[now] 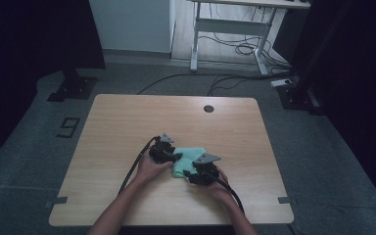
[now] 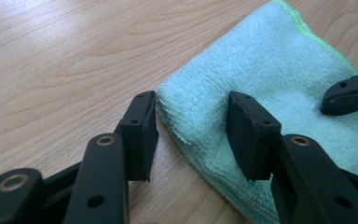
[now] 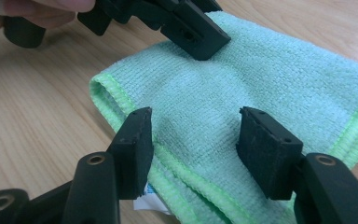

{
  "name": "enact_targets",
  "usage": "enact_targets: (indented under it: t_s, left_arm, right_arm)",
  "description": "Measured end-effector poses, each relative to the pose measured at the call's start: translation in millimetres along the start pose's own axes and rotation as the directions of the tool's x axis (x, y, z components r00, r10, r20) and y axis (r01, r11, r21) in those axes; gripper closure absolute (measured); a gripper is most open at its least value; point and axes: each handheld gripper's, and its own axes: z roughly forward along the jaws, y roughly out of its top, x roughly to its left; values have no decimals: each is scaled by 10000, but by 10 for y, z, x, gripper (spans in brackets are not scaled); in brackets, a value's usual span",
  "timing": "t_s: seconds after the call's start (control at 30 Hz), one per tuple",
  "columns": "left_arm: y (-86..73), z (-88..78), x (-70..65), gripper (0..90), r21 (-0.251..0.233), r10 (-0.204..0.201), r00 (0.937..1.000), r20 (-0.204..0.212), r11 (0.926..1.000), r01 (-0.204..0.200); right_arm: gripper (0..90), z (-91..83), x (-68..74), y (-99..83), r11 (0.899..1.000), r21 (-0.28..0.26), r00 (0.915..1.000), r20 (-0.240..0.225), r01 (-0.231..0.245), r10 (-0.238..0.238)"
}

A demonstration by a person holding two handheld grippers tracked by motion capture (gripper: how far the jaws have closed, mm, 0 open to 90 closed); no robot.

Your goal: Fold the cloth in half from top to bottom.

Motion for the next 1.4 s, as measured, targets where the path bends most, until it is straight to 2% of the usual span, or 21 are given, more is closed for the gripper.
enact_targets:
  t_s: [0.2,0.33,0.5,0.63,0.9,1.03,1.17,1.23,1.3,1.4]
  left_arm:
    - [6,0,-3,531,38,-30,10000,-21,10000,30]
    - [21,-14,5,521,74,-145,9999,8,9999,145]
    - [78,-135,-27,510,-281,-19,9999,-116,9996,16]
    - [108,-256,-47,502,-563,-50,10000,-74,9984,46]
    - [37,-305,-52,491,-367,-139,9999,-83,9992,136]
    - [-11,-348,-74,481,-446,-151,9999,19,9989,152]
    - [-62,-461,-162,465,-693,-139,9994,331,9975,162]
    - [-98,-497,-227,460,-721,-11,9987,516,9974,48]
    - [-154,-503,-314,460,-621,179,9972,727,9980,-134]
    - [-230,-435,-426,466,-150,472,9947,918,9988,-460]
  right_arm:
    - [444,-6,14,-9,9998,-63,9999,35,-162,162]
    - [434,-19,-6,3,9999,-69,9998,-133,-145,144]
    - [419,-111,-70,27,9962,-766,9988,-312,-406,383]
    - [403,-190,-116,50,9944,-976,9988,-286,-414,388]
    - [367,-248,-199,0,9947,-864,9983,-153,-566,555]
    - [353,-281,-231,-36,9949,-798,9981,-116,-620,613]
    - [345,-316,-248,-89,9952,-725,9978,-128,-658,650]
    - [345,-324,-244,-132,9954,-652,9975,-183,-698,687]
    - [348,-314,-232,-176,9972,-454,9981,-162,-595,589]
    - [358,-277,-216,-208,9984,-240,9986,-83,-520,518]
